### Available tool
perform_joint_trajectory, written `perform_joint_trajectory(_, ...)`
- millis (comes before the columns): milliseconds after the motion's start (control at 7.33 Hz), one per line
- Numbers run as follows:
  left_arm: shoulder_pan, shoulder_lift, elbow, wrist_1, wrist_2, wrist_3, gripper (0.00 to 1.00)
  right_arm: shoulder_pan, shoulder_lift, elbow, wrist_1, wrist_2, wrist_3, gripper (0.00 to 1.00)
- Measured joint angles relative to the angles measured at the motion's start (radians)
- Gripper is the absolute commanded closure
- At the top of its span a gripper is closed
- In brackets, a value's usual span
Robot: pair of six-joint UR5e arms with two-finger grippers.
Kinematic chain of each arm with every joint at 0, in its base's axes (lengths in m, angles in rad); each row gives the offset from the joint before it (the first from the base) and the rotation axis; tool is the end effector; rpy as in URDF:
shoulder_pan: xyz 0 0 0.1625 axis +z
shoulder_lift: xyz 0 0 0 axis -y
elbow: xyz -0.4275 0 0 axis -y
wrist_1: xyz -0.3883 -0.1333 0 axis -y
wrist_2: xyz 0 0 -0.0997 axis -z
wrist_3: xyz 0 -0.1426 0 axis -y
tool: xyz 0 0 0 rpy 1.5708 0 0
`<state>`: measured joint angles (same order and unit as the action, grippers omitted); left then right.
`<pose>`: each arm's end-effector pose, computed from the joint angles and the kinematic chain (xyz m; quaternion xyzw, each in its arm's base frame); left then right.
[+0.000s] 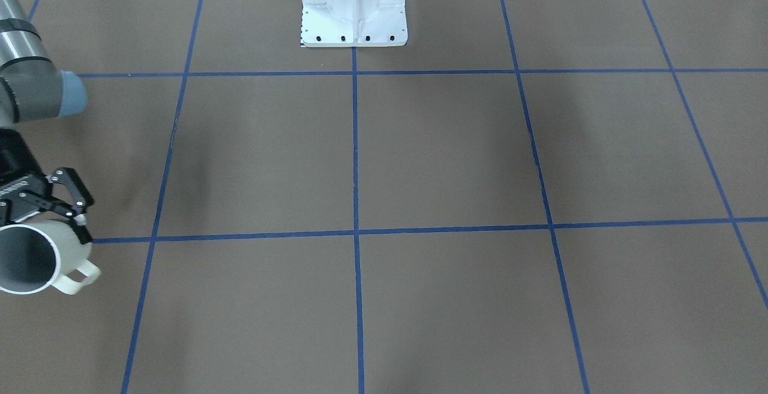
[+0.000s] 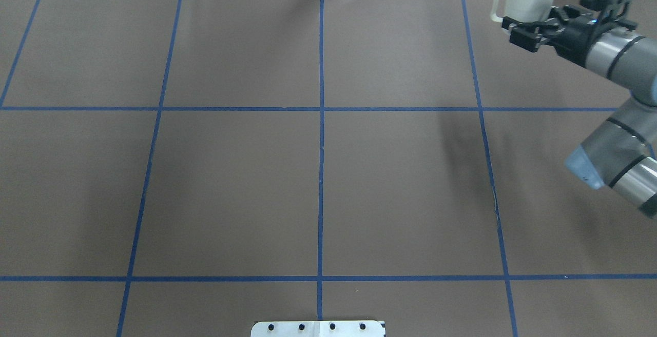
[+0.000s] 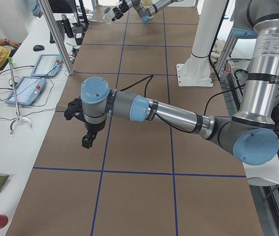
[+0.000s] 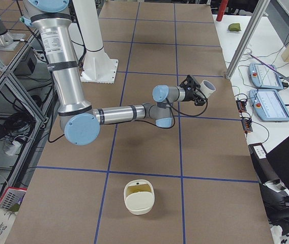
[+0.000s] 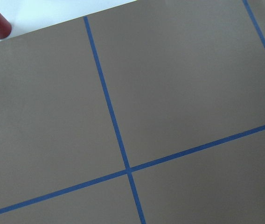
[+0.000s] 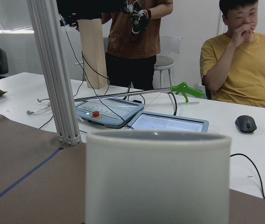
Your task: Left arm hands cup to right arm to dump lemon
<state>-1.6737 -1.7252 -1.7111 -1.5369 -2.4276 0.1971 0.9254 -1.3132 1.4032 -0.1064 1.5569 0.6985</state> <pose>-0.0827 -0.5521 0.5366 0.1785 0.3896 0.0964 0.8984 -0.2768 -0.5925 0.4436 0.5519 -0.4327 0.0238 0.7125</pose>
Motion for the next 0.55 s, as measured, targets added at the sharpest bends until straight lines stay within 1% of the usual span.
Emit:
perform_joint_trajectory(137, 0.024, -0.012, -0.003, -0.050, -0.004, -0.076, 0.00, -0.084, 0.051, -0.003, -0.048, -0.105, -0.022, 1.00)
perform_joint_trajectory(273, 0.085, -0.032, 0.002, -0.138, -0.004, -0.208, 0.00, -0.159, 0.107, -0.003, -0.107, -0.207, -0.045, 1.00)
perform_joint_trajectory(410, 0.158, -0.071, 0.016, -0.217, -0.002, -0.361, 0.00, -0.219, 0.162, -0.005, -0.168, -0.295, -0.056, 1.00)
perform_joint_trajectory(546, 0.229, -0.130, 0.029, -0.260, -0.002, -0.513, 0.00, -0.265, 0.214, -0.006, -0.227, -0.366, -0.057, 1.00)
